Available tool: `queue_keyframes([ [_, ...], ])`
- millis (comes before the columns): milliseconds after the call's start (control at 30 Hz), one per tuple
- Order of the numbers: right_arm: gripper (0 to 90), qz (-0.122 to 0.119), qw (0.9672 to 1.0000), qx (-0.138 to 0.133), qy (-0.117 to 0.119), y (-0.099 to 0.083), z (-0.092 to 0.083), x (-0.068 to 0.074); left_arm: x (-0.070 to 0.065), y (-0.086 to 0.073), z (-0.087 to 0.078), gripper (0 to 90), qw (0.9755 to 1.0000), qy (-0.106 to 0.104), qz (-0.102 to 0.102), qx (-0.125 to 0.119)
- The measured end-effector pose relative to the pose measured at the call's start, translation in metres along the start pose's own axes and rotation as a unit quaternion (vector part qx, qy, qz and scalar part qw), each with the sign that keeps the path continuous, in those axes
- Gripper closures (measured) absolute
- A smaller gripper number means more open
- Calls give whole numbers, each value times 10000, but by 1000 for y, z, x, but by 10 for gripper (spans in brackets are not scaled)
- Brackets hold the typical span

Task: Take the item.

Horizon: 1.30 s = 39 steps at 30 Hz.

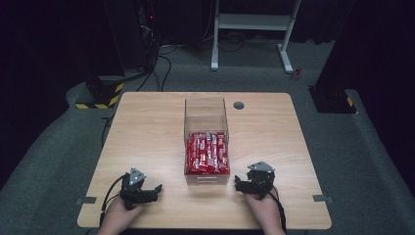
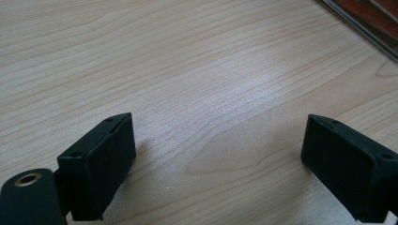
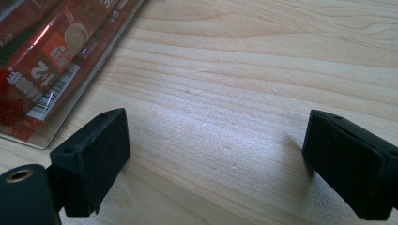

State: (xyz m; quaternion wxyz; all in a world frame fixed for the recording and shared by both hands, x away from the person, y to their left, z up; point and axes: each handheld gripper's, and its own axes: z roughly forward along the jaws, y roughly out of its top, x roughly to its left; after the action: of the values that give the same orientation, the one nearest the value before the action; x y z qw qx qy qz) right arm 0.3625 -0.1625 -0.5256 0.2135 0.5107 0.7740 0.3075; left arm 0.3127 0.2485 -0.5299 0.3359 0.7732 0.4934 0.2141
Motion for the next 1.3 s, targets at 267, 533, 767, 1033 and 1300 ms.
queue_keyframes([
  [267, 80, -35, 10000, -3, 16, 0, 0, -1, 0, 0, 0, 106, 10000, -4, -7, -7],
  [533, 91, -166, 9997, -129, -82, 0, -4, 2, 0, 0, 0, 106, 10000, -5, -12, -3],
  [767, 113, -56, 9997, -177, 145, -1, -9, -2, 0, 0, 0, 106, 10000, -6, -12, -2],
  [1033, 111, -137, 9987, -314, 364, 1, -18, -4, 0, 0, 0, 106, 10000, -6, -13, -4],
  [1300, 107, -140, 9978, -486, 426, 2, -25, -5, 0, 0, 0, 106, 10000, -5, -13, -3],
])
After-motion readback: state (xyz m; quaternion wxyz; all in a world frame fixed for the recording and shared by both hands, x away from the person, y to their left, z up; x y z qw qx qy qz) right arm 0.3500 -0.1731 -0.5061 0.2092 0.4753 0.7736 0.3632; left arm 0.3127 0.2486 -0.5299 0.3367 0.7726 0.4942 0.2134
